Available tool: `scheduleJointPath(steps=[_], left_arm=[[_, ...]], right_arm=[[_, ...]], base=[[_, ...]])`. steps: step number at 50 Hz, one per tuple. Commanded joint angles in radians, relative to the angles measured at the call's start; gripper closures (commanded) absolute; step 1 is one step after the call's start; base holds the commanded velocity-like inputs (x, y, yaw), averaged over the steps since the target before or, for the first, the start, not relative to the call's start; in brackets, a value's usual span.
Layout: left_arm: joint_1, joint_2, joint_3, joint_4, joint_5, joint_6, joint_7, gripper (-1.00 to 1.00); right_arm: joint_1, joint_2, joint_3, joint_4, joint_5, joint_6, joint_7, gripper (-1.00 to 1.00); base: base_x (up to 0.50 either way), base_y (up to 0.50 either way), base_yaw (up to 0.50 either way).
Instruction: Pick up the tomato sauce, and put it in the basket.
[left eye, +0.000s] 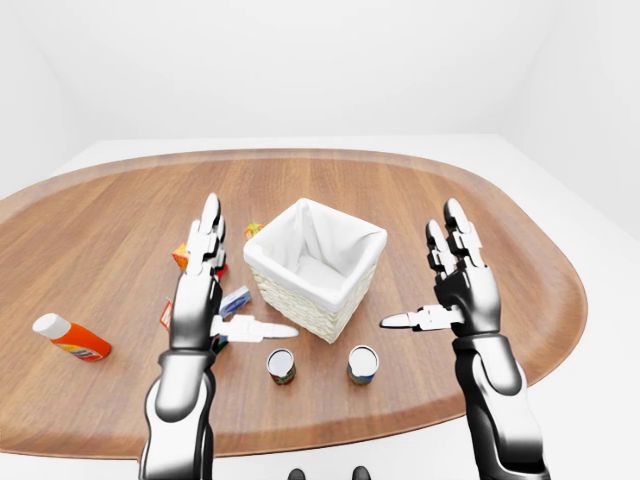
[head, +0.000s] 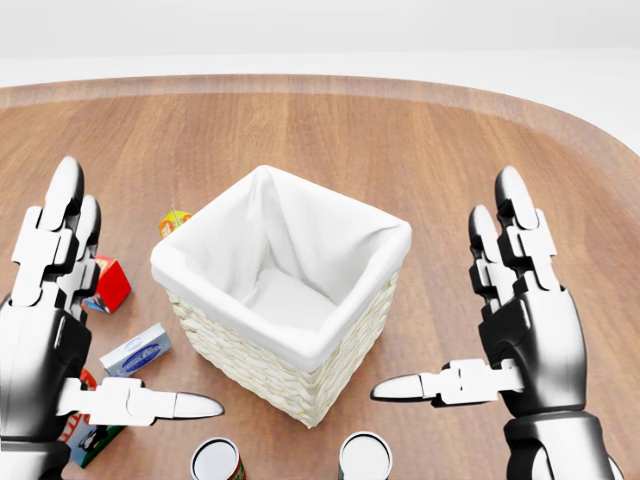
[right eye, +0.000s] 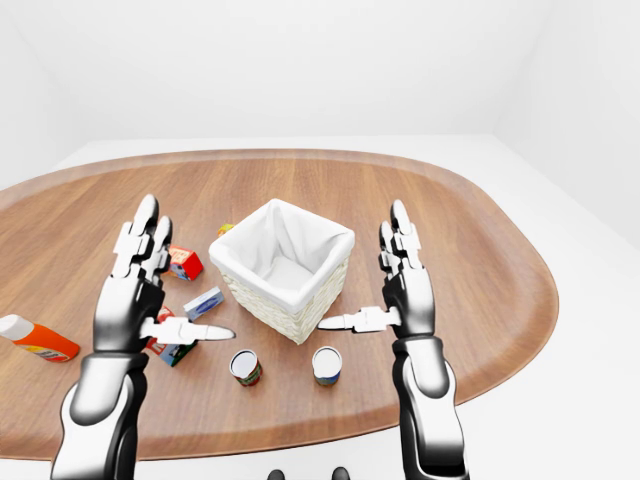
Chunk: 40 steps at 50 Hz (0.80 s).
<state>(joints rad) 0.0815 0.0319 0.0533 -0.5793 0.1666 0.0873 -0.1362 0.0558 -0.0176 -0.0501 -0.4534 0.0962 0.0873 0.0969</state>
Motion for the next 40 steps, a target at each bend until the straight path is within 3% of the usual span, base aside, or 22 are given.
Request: scheduleJointPath(steps=[1,23,40], left_arm=[[0.035,-0.003,-0.001,-0.031,0.037,0.0,-0.018,-1.0],[0.127,-0.013,-0.021,-0.104,0.111,0.0,-0.07,-1.0],[0.225,-0.03,0.003,-0.128,0.127,0.0,-0.099,-1.0]], right_arm=[[-0.004,-0.001,-0.002,0.007,0.001,0.0,0.0,-1.0],[-0.015,-0.003,-0.007,0.027,0.002,0.0,-0.001,-1.0],[-0.01,-0.003,-0.007,0.016,0.0,0.0,-0.003,-1.0]], base=[[0.0,0.0,0.0],[0.0,0.0,0.0],[0.0,0.0,0.0]])
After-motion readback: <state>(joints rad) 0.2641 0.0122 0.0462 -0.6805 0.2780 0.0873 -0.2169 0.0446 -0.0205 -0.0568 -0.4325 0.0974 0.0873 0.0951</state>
